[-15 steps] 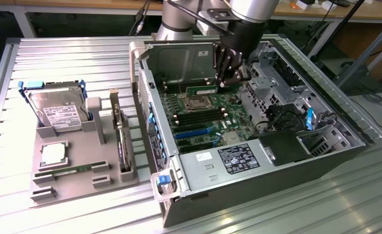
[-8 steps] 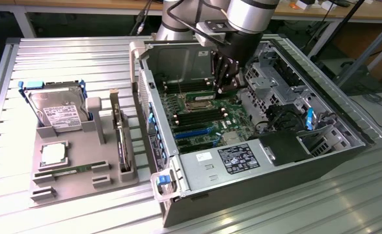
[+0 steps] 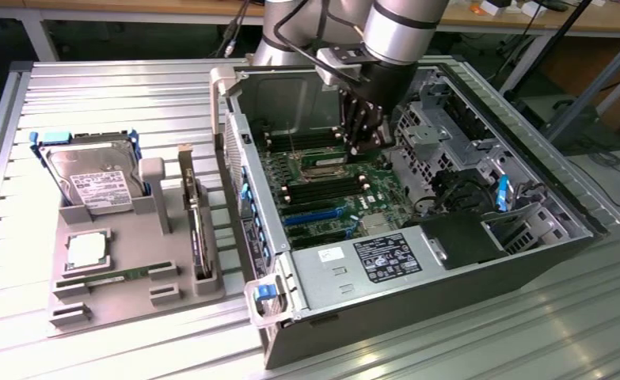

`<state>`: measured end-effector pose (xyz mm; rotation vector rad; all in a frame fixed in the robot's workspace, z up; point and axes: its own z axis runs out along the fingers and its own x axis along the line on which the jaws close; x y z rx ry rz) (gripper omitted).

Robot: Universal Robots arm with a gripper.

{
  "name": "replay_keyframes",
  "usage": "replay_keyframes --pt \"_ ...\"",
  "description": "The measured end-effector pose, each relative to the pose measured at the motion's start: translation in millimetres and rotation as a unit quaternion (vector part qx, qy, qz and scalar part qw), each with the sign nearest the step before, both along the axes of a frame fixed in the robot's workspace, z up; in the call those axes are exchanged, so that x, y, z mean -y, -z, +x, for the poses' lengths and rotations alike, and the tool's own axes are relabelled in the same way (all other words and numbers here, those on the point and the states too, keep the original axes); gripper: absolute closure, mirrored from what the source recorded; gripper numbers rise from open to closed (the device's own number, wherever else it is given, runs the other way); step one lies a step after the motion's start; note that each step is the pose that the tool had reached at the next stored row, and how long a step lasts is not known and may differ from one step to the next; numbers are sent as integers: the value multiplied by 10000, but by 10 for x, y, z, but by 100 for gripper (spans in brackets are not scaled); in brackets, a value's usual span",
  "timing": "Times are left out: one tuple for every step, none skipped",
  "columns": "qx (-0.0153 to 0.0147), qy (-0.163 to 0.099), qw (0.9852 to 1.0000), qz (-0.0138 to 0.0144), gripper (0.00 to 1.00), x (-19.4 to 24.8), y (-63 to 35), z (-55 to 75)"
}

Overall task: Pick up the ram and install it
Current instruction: 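Insert the ram into the slot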

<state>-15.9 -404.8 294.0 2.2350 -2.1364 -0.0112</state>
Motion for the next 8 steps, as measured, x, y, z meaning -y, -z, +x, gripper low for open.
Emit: replay_keyframes --pt "0 -2 10000 -1 86 -18 17 -15" --pt "0 -7 10000 -1 86 -35 35 -33" --pt "1 -26 10000 0 86 -51 60 -47" --pt "1 -69 10000 0 86 -57 79 -49" --pt "1 -161 9999 -1 86 -59 100 -49" --pt "1 -224 9997 -1 86 -60 118 -49" --pt "1 -252 9997 -1 86 -60 136 -56" --pt "1 -254 9997 -1 86 -61 162 -87"
